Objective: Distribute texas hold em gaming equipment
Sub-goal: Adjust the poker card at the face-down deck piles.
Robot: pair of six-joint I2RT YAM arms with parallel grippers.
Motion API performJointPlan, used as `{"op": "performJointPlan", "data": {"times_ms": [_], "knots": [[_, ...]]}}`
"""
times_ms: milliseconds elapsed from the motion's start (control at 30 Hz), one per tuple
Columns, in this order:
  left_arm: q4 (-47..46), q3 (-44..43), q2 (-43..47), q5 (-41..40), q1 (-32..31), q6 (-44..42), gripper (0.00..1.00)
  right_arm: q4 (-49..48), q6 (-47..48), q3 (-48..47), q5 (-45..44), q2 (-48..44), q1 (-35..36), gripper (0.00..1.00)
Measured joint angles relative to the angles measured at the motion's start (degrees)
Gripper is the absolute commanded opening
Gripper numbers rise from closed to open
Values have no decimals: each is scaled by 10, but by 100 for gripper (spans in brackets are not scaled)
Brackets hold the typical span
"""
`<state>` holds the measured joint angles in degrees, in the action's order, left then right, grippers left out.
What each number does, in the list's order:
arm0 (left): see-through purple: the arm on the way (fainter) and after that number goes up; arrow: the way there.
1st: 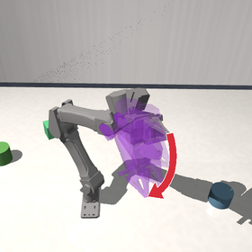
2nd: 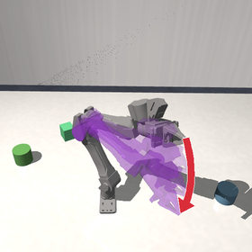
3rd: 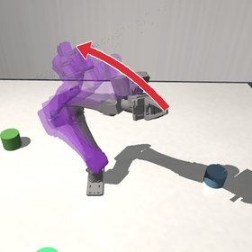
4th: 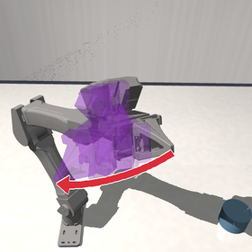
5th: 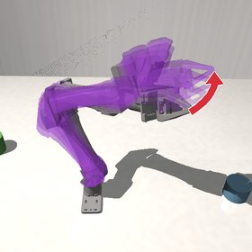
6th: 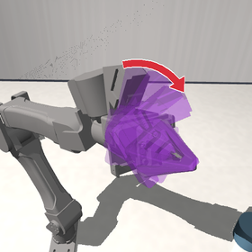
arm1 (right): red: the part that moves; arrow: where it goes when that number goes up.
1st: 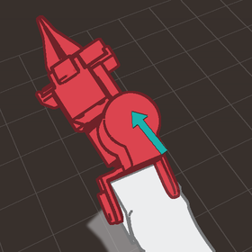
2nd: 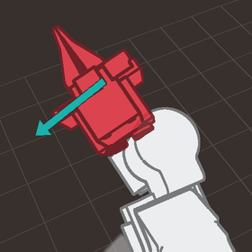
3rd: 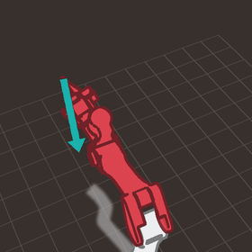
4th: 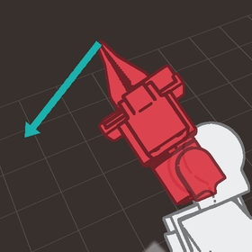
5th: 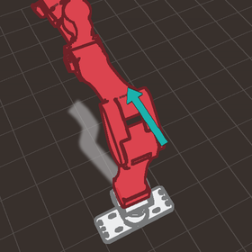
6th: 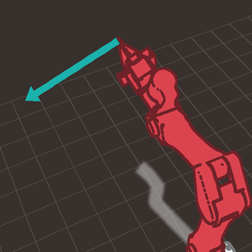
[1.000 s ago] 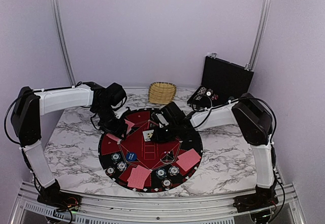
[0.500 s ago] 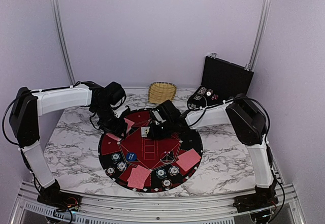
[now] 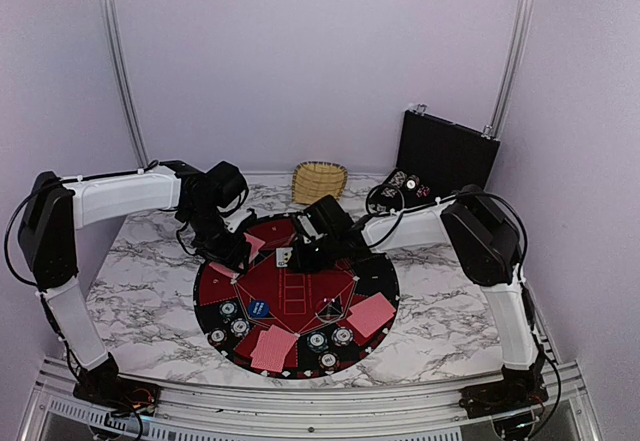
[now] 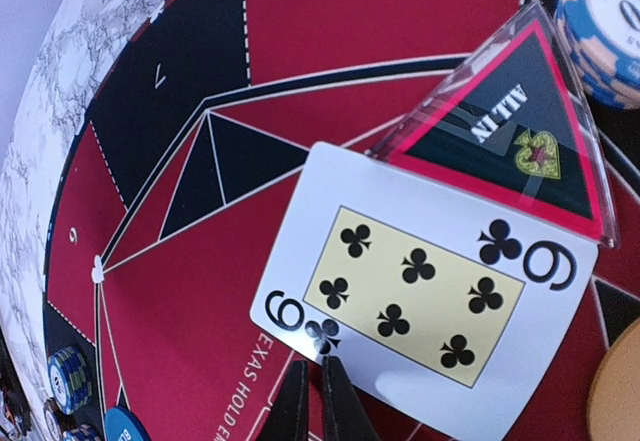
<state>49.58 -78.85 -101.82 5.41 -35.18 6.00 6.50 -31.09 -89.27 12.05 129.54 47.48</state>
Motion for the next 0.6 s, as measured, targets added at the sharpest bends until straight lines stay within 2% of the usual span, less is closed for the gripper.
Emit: {"op": "performJointPlan", "data": {"times_ms": [200,600], "knots": [[0,0,0,2,0,0,45,9,3,-12,0,5,-1,9],[0,0,3,3,-4,0,45,25,2,-4,9,-31,-5,24]]}}
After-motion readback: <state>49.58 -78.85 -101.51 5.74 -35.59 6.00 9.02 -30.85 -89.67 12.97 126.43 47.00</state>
